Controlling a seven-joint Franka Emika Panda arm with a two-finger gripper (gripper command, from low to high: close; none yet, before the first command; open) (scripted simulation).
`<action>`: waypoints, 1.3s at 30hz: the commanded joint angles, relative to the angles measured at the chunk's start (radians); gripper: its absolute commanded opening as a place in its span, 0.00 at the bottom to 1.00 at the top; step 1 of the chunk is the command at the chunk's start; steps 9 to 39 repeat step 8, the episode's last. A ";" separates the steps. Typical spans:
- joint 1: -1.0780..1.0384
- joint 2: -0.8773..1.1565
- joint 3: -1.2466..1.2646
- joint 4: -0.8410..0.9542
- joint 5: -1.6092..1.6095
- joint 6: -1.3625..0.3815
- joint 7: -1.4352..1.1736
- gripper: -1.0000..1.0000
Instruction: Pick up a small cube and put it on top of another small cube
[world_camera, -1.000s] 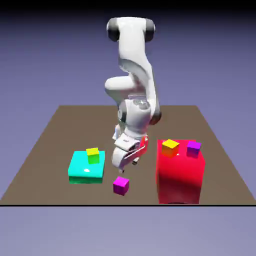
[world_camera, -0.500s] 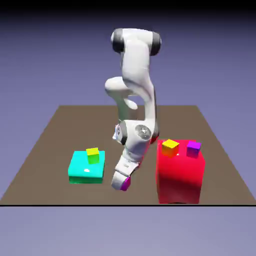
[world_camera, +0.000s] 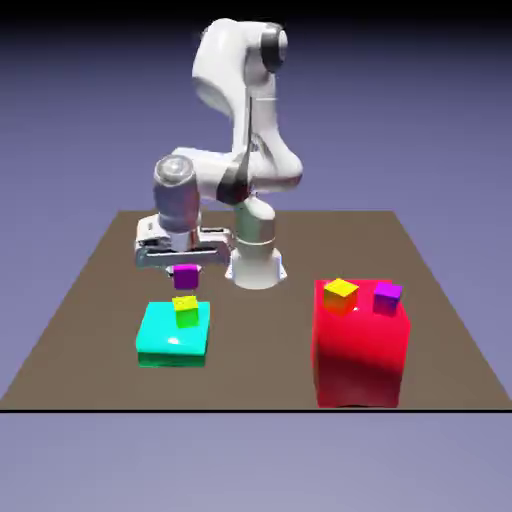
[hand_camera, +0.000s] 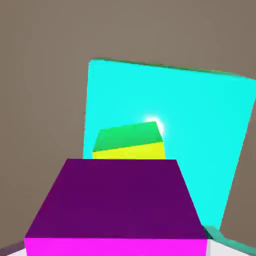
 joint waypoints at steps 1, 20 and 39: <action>-0.003 0.024 -0.004 -0.020 -0.001 0.044 -0.001 0.00; -0.005 0.042 -0.006 -0.036 0.000 0.078 -0.004 1.00; -0.005 0.042 -0.006 -0.036 0.000 0.078 -0.004 1.00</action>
